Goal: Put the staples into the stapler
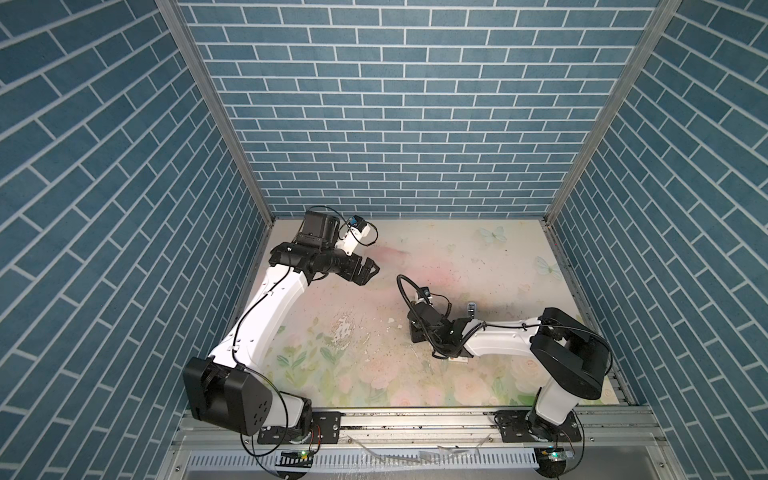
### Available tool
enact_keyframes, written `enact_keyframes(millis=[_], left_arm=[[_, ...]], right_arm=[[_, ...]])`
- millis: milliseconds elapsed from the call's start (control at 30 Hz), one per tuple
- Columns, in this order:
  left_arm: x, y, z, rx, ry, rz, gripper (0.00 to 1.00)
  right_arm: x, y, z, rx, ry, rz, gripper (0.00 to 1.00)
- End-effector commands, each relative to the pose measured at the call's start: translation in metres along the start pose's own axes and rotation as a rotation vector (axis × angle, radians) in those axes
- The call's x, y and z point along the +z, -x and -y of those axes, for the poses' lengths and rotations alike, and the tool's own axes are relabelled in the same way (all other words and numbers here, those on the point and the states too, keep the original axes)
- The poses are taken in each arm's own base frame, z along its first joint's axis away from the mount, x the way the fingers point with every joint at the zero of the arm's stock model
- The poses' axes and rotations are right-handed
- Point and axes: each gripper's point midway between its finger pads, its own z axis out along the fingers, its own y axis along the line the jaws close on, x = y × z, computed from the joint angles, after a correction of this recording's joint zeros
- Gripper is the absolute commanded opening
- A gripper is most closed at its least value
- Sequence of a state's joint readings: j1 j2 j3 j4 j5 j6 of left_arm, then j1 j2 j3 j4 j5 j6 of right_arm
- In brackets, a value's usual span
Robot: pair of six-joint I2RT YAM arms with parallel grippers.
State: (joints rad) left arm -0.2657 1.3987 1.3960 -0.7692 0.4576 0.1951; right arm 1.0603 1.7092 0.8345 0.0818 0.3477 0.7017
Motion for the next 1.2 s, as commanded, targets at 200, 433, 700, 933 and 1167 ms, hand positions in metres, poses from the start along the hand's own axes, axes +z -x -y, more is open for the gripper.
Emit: enact_keyframes(millis=[200,433,700,933,1167], left_arm=[[-0.005,0.0,0.0,-0.002,0.0,0.009,1.0],[-0.004,0.0,0.0,-0.003,-0.003,0.009,1.0],[-0.004,0.001,0.0,-0.002,-0.003,0.01,1.0],[-0.005,0.001,-0.002,0.01,0.008,0.009,1.0],[-0.017,0.009,-0.001,0.056,0.03,0.024,0.99]], right_arm=[[-0.006,-0.007,0.006,0.001,-0.023,-0.02,0.19],[-0.005,-0.006,0.004,-0.003,-0.023,-0.022,0.22],[-0.005,-0.003,0.003,-0.006,-0.026,-0.016,0.25],[-0.018,0.018,-0.007,-0.031,-0.002,0.018,0.29],[-0.062,0.056,-0.006,-0.048,-0.023,0.046,0.29]])
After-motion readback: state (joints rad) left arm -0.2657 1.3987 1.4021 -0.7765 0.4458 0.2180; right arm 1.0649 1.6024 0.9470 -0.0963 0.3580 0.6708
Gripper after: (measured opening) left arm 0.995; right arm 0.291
